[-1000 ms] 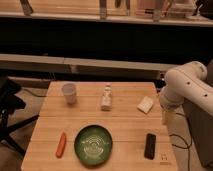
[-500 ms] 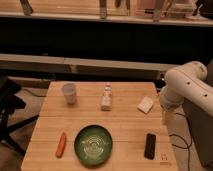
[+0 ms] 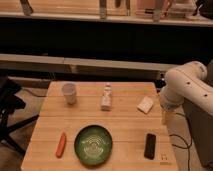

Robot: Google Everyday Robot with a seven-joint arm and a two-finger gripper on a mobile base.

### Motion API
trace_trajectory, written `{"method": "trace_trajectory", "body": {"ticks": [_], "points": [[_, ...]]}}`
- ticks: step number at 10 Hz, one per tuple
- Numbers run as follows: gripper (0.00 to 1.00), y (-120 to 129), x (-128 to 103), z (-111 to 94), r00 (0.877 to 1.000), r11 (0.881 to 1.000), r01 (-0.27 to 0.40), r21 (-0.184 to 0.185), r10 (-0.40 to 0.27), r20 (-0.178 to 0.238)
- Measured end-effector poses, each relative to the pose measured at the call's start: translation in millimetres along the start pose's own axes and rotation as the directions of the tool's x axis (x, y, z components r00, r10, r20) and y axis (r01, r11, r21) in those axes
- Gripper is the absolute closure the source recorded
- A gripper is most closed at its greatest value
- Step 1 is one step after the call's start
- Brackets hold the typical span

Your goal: Drag the ceramic bowl in a circle

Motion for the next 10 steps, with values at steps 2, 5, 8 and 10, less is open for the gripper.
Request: {"method": "trace_trajectory", "body": {"ticks": [2, 5, 8, 10], "points": [[0.2, 0, 0, 0, 1.0, 1.0, 0.0, 0.0, 0.0, 0.0], [0.2, 3, -5, -1, 0.999, 1.0, 0.031, 0.005, -0.031, -0.019], [0.2, 9, -37, -4, 0.99, 0.992, 0.128, 0.014, -0.127, -0.058], [0.2, 10, -38, -5, 0.986, 0.988, 0.153, 0.018, -0.152, -0.073]]}}
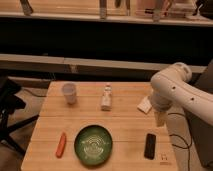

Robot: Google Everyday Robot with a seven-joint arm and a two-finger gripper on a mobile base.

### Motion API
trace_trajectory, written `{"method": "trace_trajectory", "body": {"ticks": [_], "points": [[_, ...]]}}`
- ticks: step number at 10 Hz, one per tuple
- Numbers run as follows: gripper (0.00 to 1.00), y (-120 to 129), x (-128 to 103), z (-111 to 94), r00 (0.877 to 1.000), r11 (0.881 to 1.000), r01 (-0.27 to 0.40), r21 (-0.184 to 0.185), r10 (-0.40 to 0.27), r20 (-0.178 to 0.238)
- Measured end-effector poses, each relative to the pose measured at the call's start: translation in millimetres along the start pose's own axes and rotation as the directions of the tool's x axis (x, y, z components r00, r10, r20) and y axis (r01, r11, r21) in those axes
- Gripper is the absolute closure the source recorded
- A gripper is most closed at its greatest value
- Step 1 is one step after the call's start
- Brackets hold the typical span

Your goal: Drag the ceramic bowl in a circle

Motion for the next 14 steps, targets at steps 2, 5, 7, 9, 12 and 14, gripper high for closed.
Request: {"method": "trace_trajectory", "body": {"ticks": [2, 5, 7, 9, 12, 14], "points": [[0.2, 2, -6, 1, 0.998, 0.998, 0.063, 0.007, -0.063, -0.016], [0.2, 3, -27, 4, 0.989, 0.989, 0.145, 0.008, -0.144, -0.032], [0.2, 4, -39, 6, 0.977, 0.978, 0.21, 0.006, -0.21, -0.044], [0.2, 7, -44, 8, 0.969, 0.97, 0.241, 0.006, -0.241, -0.053], [0.2, 8, -67, 9, 0.947, 0.948, 0.317, 0.006, -0.316, -0.063], [0.2, 9, -79, 11, 0.924, 0.926, 0.378, 0.004, -0.377, -0.069]]}}
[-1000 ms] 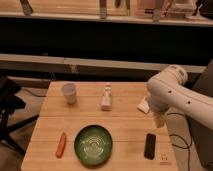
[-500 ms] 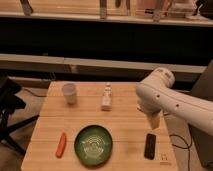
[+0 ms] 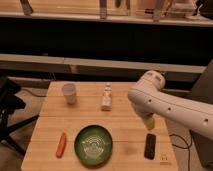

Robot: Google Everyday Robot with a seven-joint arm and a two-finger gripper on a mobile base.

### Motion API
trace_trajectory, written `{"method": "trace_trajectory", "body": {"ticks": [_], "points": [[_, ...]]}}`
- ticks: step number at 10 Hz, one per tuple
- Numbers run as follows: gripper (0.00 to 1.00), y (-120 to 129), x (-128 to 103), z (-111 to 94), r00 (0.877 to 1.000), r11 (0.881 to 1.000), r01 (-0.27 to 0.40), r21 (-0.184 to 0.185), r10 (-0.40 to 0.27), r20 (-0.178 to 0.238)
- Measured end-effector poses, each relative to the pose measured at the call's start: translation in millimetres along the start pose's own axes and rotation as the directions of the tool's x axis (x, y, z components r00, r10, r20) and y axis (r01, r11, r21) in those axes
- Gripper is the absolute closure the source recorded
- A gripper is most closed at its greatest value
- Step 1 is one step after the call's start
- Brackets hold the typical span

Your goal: Drag the ceramic bowl in a circle

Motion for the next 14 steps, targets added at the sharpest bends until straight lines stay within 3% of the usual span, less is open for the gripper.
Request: {"method": "trace_trajectory", "body": {"ticks": [3, 7, 10, 14], "points": [[0.2, -1, -5, 0, 0.999, 0.999, 0.036, 0.012, -0.036, -0.002], [0.2, -13, -36, 0, 0.991, 0.99, 0.136, 0.027, -0.136, -0.001], [0.2, -14, -46, 2, 0.972, 0.972, 0.233, 0.034, -0.233, -0.015], [0.2, -19, -62, 5, 0.955, 0.953, 0.297, 0.067, -0.297, 0.004]]}}
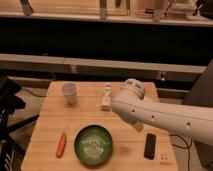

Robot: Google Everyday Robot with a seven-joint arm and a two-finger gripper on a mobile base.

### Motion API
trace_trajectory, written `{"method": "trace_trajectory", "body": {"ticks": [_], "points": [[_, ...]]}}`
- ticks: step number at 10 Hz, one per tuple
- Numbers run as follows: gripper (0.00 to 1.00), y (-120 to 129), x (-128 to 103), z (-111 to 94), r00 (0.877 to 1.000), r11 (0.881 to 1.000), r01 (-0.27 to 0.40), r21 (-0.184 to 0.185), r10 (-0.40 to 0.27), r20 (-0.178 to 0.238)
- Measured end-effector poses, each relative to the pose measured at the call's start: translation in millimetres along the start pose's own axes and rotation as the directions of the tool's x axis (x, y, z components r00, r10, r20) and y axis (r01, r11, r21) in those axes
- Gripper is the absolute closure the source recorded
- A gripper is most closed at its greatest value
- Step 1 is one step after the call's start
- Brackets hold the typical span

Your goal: Drag the ceramic bowl in a circle

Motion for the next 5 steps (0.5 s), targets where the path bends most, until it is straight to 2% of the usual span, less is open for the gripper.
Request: {"method": "trace_trajectory", "body": {"ticks": [5], "points": [[0.2, -3.4, -10.5, 5.5, 0.995, 0.995, 0.094, 0.045, -0.095, 0.019]]}}
